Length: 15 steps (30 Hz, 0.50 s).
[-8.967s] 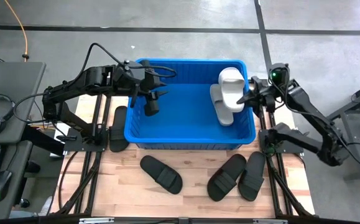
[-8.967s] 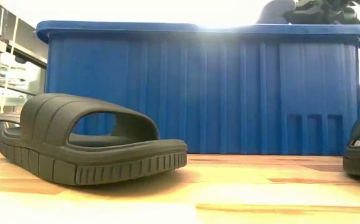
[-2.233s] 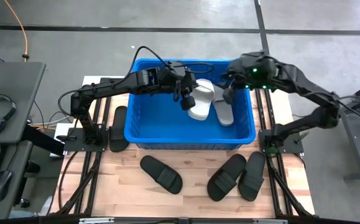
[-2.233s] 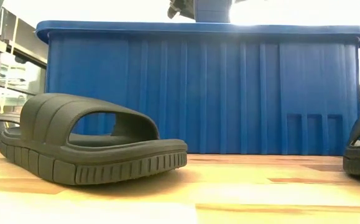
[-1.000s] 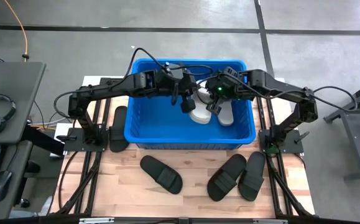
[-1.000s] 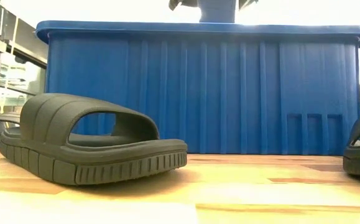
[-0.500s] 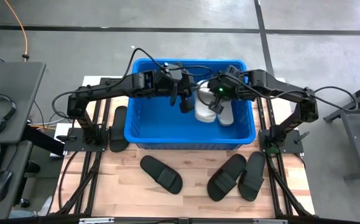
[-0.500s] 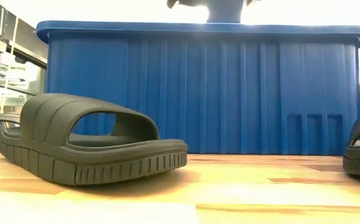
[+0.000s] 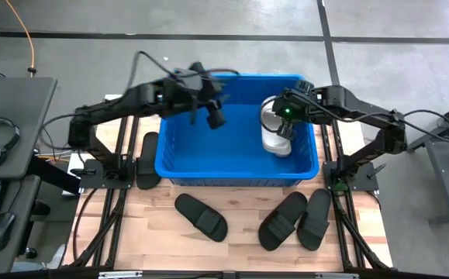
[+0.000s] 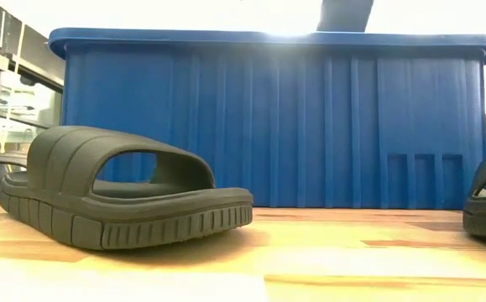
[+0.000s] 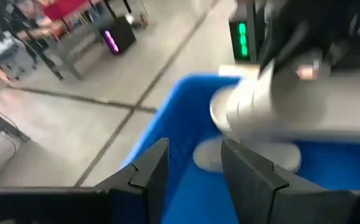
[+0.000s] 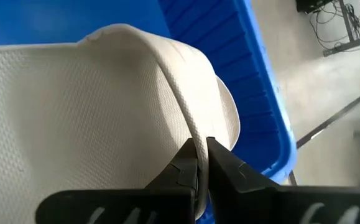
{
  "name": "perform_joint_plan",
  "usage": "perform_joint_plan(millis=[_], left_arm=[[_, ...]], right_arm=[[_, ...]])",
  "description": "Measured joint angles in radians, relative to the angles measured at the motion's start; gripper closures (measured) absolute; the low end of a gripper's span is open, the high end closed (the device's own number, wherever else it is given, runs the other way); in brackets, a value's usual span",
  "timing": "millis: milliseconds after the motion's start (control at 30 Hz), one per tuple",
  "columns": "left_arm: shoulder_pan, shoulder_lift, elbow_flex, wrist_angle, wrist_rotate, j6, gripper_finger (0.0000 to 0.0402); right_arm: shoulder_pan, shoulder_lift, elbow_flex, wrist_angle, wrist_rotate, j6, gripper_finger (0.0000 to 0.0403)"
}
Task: Pick and place slides into bin
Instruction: Put the gray slide into the blue bin
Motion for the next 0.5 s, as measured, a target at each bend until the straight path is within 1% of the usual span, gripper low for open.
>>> perform_joint_plan(millis=[100,167,267,400,500], left_arm=[[-0.001,-0.071,0.0,-0.025,0.007,-0.036,0.0274],[-0.001,-0.116,0.0,-0.042,0.024,-0.068,0.0279],[-0.001,-0.178,0.0,-0.069,0.06,-0.103,0.0285],[-0.001,-0.245,0.0,-0.099,0.075,-0.125,0.0291],[-0.001,-0.285,0.0,-0.117,0.075,-0.147,0.029]], right_arm=[[-0.026,-0.066,-0.132,0.115,-0.017,-0.046,0.0402],[-0.05,-0.117,-0.226,0.205,-0.054,-0.082,0.0402],[-0.088,-0.183,-0.36,0.31,-0.076,-0.167,0.0402],[-0.153,-0.233,-0.506,0.406,-0.09,-0.28,0.0402],[-0.205,-0.244,-0.585,0.448,-0.117,-0.3,0.0402]])
